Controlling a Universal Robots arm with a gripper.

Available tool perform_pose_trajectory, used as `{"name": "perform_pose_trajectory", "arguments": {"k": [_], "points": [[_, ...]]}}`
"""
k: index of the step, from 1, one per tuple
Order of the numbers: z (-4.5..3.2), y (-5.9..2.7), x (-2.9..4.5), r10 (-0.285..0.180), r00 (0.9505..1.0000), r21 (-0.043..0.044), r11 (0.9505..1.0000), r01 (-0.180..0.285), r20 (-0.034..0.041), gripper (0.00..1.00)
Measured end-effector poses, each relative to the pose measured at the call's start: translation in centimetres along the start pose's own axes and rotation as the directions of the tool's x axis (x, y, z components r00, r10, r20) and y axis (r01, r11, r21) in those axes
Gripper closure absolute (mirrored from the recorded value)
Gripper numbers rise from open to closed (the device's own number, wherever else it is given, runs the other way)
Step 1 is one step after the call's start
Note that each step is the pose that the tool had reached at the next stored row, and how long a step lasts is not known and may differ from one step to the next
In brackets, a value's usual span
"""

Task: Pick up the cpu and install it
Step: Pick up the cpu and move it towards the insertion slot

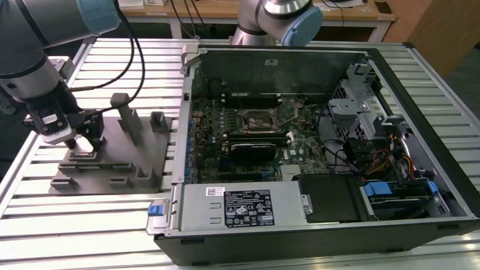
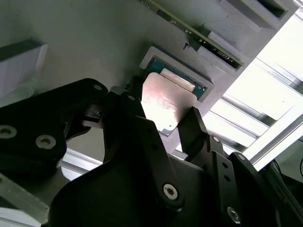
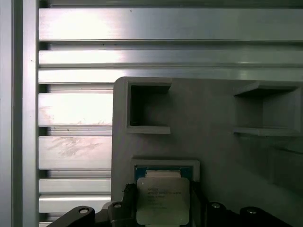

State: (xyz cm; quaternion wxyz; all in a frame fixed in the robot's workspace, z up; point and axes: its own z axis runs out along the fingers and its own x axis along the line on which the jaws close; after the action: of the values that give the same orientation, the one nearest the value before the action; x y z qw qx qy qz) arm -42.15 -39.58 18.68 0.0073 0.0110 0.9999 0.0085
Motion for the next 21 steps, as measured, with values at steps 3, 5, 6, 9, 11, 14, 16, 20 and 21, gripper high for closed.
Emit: {"name": "perform_pose_trajectory", "arguments": {"k": [3, 5, 6, 9, 11, 14, 16, 20, 21], "points": [[-0.55, 0.01, -0.01, 0.0, 1.0, 0.0, 1.0, 0.0, 0.0, 0.46], [-0.95, 0.02, -0.02, 0.0, 1.0, 0.0, 1.0, 0.0, 0.0001, 0.46], [-1.13, 0.02, -0.02, 0.0, 1.0, 0.0, 1.0, 0.0, 0.0, 0.46], [-1.68, 0.03, -0.03, 0.0, 1.0, 0.0, 1.0, 0.0, 0.0, 0.46], [-2.08, 0.04, -0.03, 0.0, 1.0, 0.0, 1.0, 0.0, 0.0, 0.46], [-2.79, 0.05, -0.04, 0.0, 1.0, 0.0, 1.0, 0.0, 0.0001, 0.46], [-3.31, 0.06, -0.05, 0.0, 1.0, 0.0, 1.0, 0.0, 0.0001, 0.46], [-4.37, 0.08, -0.07, 0.0, 1.0, 0.0, 1.0, 0.0, 0.0001, 0.46], [-4.62, 0.08, -0.07, 0.0, 1.0, 0.0, 1.0, 0.0, 0.0002, 0.46]]}}
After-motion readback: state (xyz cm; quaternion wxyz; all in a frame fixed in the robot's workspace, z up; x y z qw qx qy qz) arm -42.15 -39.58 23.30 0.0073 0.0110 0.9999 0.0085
